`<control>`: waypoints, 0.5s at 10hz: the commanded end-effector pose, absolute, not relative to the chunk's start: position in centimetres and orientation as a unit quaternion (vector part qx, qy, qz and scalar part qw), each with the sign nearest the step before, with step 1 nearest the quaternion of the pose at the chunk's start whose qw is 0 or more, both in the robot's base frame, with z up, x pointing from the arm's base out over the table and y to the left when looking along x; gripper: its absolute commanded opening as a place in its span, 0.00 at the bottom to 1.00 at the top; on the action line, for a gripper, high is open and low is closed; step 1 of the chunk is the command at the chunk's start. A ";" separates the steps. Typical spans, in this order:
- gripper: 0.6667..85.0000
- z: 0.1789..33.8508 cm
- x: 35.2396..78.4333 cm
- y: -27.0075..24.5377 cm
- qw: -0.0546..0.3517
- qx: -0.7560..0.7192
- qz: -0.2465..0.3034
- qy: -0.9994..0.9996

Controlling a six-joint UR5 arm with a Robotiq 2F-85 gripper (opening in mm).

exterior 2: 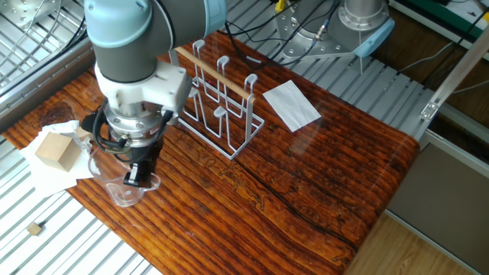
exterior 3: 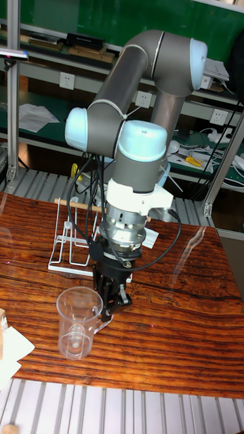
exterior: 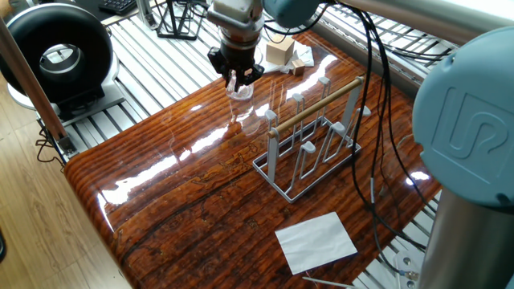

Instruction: Put the cup on the cup rack

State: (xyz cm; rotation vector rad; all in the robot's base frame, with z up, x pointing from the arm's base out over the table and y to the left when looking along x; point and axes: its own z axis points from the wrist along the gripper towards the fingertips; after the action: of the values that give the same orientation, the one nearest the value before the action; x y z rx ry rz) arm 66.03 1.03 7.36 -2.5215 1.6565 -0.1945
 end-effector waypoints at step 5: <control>0.00 10.0 66.3 2.7 0.096 -0.747 -0.051 0.656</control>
State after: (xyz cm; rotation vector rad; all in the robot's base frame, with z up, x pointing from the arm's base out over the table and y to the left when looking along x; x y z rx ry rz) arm 65.99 2.33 8.58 -2.3361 1.8346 -0.1448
